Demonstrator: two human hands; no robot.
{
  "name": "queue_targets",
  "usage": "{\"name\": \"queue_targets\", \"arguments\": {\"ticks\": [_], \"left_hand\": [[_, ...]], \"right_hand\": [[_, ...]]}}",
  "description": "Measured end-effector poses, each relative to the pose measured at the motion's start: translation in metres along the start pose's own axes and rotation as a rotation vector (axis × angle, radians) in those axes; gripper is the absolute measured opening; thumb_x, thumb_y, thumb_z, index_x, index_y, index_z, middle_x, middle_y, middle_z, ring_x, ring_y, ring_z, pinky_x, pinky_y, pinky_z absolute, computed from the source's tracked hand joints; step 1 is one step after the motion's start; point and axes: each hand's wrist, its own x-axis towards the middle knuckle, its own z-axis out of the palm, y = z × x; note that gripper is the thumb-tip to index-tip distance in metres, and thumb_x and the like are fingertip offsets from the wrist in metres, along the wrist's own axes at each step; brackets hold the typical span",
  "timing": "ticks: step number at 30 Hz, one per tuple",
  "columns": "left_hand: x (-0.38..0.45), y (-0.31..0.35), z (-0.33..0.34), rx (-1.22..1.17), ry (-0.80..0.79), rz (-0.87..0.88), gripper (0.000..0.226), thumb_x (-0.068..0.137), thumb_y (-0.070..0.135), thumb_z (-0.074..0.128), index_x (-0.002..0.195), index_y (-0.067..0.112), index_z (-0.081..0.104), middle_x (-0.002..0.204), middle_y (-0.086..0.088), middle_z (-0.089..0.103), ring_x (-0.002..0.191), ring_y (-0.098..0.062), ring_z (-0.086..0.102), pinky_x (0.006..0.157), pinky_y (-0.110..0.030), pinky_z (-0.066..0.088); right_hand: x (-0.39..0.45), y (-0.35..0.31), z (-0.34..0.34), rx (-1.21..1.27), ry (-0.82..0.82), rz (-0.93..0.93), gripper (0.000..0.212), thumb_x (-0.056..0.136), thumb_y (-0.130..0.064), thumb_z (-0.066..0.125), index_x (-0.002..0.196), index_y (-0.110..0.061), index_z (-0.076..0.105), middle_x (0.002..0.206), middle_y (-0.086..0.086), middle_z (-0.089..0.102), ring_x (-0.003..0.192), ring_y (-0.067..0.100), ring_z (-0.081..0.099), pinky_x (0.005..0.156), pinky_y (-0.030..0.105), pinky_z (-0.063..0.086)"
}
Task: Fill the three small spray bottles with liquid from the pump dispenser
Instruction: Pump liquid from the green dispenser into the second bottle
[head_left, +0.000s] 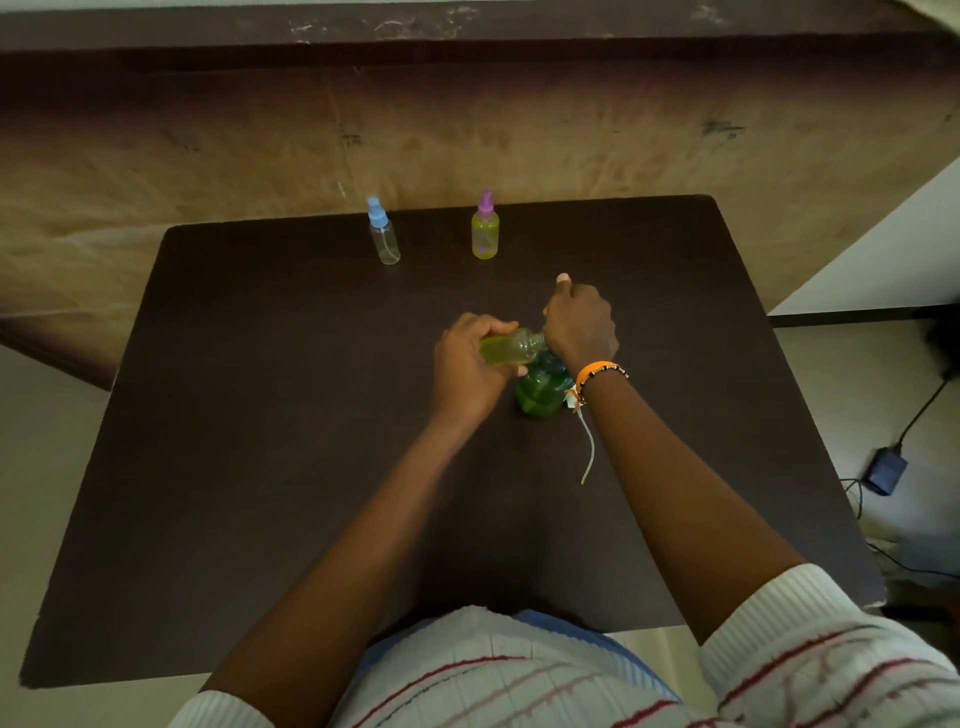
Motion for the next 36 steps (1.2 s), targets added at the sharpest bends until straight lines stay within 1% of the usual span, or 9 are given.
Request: {"name": "queue_targets", "arguments": {"ticks": [4,9,16,23,27,28,29,32,36], "left_hand": [[0.0015,0.0027,-0.0032,-0.016,0.000,0.007,0.049,0.053,0.002,0.084,0.099,0.012,0.070,0.093,0.004,0.059,0.084,-0.009,0.058,0.069,0.000,0.038],[0.0025,0.0026,-0.0052,-0.026,0.002,0.016,0.050,0.052,0.002,0.084,0.099,0.011,0.070,0.091,0.003,0.059,0.082,-0.010,0.058,0.070,-0.004,0.039],[0.0019,0.0004,-0.0013,0.011,-0.004,0.008,0.050,0.052,0.004,0.084,0.100,0.012,0.070,0.090,0.007,0.058,0.081,-0.007,0.057,0.069,-0.002,0.037],[0.0026,0.0019,-0.0044,-0.017,-0.017,0.003,0.050,0.051,0.003,0.084,0.098,0.011,0.070,0.091,0.004,0.060,0.081,-0.008,0.058,0.070,-0.003,0.039],[0.0032,0.0033,-0.0055,-0.033,-0.018,-0.003,0.049,0.051,0.003,0.084,0.097,0.011,0.070,0.088,0.005,0.058,0.079,-0.008,0.058,0.070,-0.007,0.041],[0.0028,0.0033,-0.0053,-0.036,-0.020,-0.005,0.049,0.051,0.003,0.084,0.097,0.010,0.070,0.088,0.005,0.058,0.079,-0.008,0.058,0.070,-0.007,0.042],[0.0025,0.0037,-0.0050,-0.038,-0.020,-0.008,0.049,0.051,0.003,0.084,0.098,0.011,0.070,0.089,0.004,0.058,0.079,-0.008,0.058,0.071,-0.008,0.042],[0.0024,0.0025,-0.0030,-0.025,-0.017,-0.018,0.049,0.052,0.002,0.084,0.099,0.011,0.070,0.090,0.005,0.058,0.081,-0.008,0.058,0.071,-0.007,0.041],[0.0025,0.0020,-0.0024,-0.025,-0.024,-0.024,0.050,0.052,0.002,0.084,0.100,0.010,0.070,0.092,0.003,0.059,0.082,-0.008,0.058,0.071,-0.004,0.040]], "right_hand": [[0.0021,-0.0043,-0.0021,0.000,-0.059,-0.011,0.060,0.101,-0.048,0.023,0.117,-0.010,0.066,0.125,0.013,0.063,0.117,0.034,0.055,0.104,0.048,0.039],[0.0017,-0.0080,-0.0042,0.020,-0.181,0.008,0.068,0.099,-0.054,0.020,0.117,-0.008,0.066,0.127,0.015,0.061,0.119,0.034,0.054,0.106,0.047,0.038],[0.0004,-0.0002,-0.0006,0.024,-0.120,0.020,0.071,0.096,-0.057,0.019,0.114,-0.008,0.067,0.122,0.014,0.064,0.114,0.033,0.057,0.103,0.049,0.041],[-0.0033,-0.0043,-0.0035,0.011,-0.145,-0.014,0.075,0.093,-0.061,0.017,0.109,-0.009,0.069,0.120,0.014,0.065,0.114,0.034,0.057,0.104,0.052,0.039],[-0.0016,-0.0071,-0.0071,0.017,-0.239,-0.003,0.065,0.098,-0.056,0.023,0.084,-0.014,0.071,0.111,0.011,0.067,0.112,0.033,0.057,0.105,0.050,0.039],[-0.0008,-0.0065,-0.0066,0.028,-0.236,0.001,0.064,0.099,-0.054,0.024,0.084,-0.014,0.071,0.107,0.010,0.067,0.111,0.033,0.058,0.104,0.049,0.040],[-0.0005,-0.0058,-0.0064,0.038,-0.225,0.006,0.062,0.099,-0.053,0.026,0.091,-0.012,0.071,0.104,0.008,0.067,0.110,0.032,0.059,0.103,0.048,0.041],[0.0008,-0.0020,-0.0042,0.040,-0.178,0.029,0.054,0.096,-0.048,0.034,0.113,-0.009,0.068,0.118,0.012,0.066,0.111,0.033,0.059,0.099,0.043,0.044],[-0.0009,-0.0022,-0.0042,0.039,-0.098,0.038,0.041,0.093,-0.035,0.043,0.113,-0.010,0.068,0.123,0.014,0.064,0.113,0.035,0.058,0.091,0.037,0.043]]}}
